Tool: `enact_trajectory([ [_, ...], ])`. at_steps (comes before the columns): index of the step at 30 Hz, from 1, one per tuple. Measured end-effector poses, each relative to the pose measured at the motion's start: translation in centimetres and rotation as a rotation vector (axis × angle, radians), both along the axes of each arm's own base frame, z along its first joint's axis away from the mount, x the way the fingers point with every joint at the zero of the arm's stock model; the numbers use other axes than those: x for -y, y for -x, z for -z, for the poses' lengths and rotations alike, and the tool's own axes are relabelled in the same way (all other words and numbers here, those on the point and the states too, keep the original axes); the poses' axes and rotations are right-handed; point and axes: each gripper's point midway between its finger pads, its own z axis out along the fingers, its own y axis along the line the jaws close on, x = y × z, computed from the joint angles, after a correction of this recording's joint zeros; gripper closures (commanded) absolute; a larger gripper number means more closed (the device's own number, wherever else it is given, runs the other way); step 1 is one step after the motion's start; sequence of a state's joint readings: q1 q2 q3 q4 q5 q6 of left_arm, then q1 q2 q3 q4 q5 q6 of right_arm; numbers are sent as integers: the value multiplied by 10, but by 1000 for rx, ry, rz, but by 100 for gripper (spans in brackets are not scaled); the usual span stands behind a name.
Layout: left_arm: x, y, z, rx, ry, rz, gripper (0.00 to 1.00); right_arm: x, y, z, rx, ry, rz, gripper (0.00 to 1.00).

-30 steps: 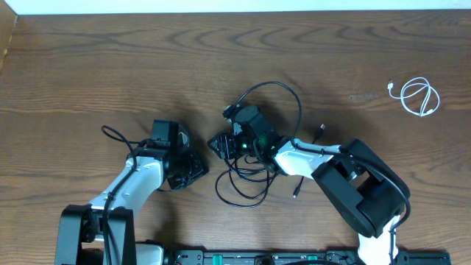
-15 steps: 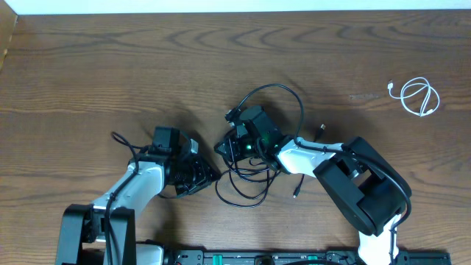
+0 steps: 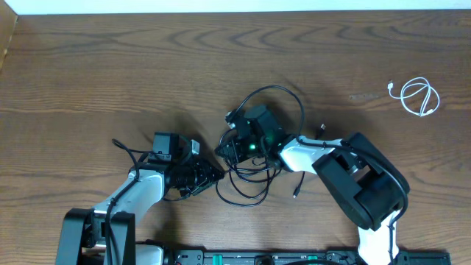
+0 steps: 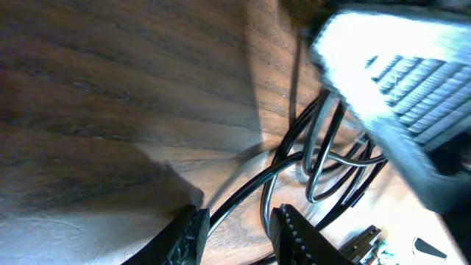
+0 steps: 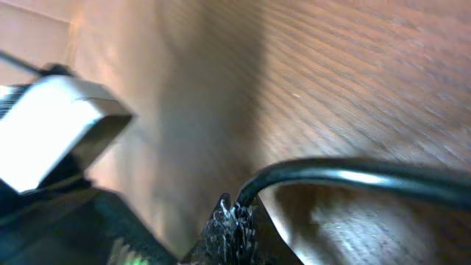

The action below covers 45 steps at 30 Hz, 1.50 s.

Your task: Untangle cables

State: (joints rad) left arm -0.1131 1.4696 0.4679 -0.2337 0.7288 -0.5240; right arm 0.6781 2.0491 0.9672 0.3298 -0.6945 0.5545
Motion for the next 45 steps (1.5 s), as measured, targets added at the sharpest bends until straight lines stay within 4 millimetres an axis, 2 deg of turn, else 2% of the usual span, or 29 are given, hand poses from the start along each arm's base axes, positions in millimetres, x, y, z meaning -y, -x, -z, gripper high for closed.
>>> enact_trajectory([
  [1,0,0,0,1,0,0,65,0,0,-3,-4,-16,-10,99],
  [2,0,0,0,1,1,0,73,2,0,-6,-11,-29,-16,99],
  [5,-1,1,3,1,-8,-2,81,6,-1,-16,-23,-51,-25,99],
  [8,-3,2,5,-2,-23,-6,92,6,0,-44,2,-81,-33,99],
  [12,-4,3,7,-9,-29,-9,92,8,4,-101,84,-143,-43,99],
  [16,-4,3,7,-9,-29,-9,92,16,14,-139,127,-156,-47,99],
  [25,-4,3,7,-8,-30,-10,92,44,24,-163,211,-51,2,99],
  [30,-4,3,7,-9,-29,-10,92,59,26,-184,290,-18,47,99],
  [35,-4,3,7,-9,-30,-10,92,73,35,-190,268,62,50,99],
  [37,-4,3,7,-8,-30,-10,92,79,38,-198,258,108,41,99],
  [45,-4,3,7,-8,-30,-10,92,99,34,-271,400,216,37,99],
])
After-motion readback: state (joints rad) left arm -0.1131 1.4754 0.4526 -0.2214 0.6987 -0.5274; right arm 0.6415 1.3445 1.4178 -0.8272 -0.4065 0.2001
